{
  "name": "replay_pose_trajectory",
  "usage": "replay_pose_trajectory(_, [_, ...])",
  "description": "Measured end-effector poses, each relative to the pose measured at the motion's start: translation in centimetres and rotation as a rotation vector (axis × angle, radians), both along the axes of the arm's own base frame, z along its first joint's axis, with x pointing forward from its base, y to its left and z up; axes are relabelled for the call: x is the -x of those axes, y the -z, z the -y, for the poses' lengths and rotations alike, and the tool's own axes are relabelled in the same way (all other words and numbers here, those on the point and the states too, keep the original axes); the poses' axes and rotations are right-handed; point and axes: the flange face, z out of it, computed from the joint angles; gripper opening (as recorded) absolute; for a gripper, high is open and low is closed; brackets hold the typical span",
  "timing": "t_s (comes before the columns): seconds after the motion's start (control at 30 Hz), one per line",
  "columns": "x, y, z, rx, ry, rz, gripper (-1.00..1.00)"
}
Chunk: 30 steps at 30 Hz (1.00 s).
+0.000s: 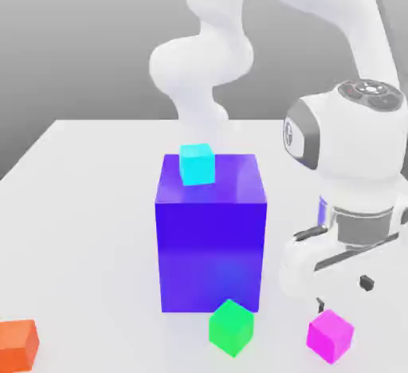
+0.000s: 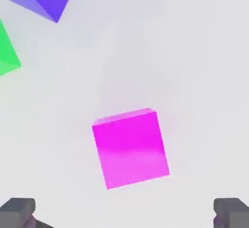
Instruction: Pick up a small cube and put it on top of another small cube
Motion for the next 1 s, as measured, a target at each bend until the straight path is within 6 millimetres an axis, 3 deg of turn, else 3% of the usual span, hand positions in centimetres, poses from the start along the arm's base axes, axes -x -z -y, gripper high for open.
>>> replay_pose_trajectory(0.2, [0.3,6.4,-0.2,0.016,-0.086,-0.010,0.00])
replay_pose_trajectory(0.23, [0.4,7.3,-0.2,0.016,-0.086,-0.010,-1.00])
replay_pose_trajectory(0.43, [0.4,7.7,-0.2,0.016,-0.086,-0.009,-1.00])
replay_pose_trajectory(0.5, [0.3,6.3,-0.2,0.016,-0.088,-0.009,-1.00])
replay_pose_trajectory(0.63, [0.4,1.7,-0.2,0.012,-0.076,-0.010,-1.00])
replay_pose_trajectory(1.0, [-0.4,-6.2,1.0,-0.191,0.541,-0.059,-1.00])
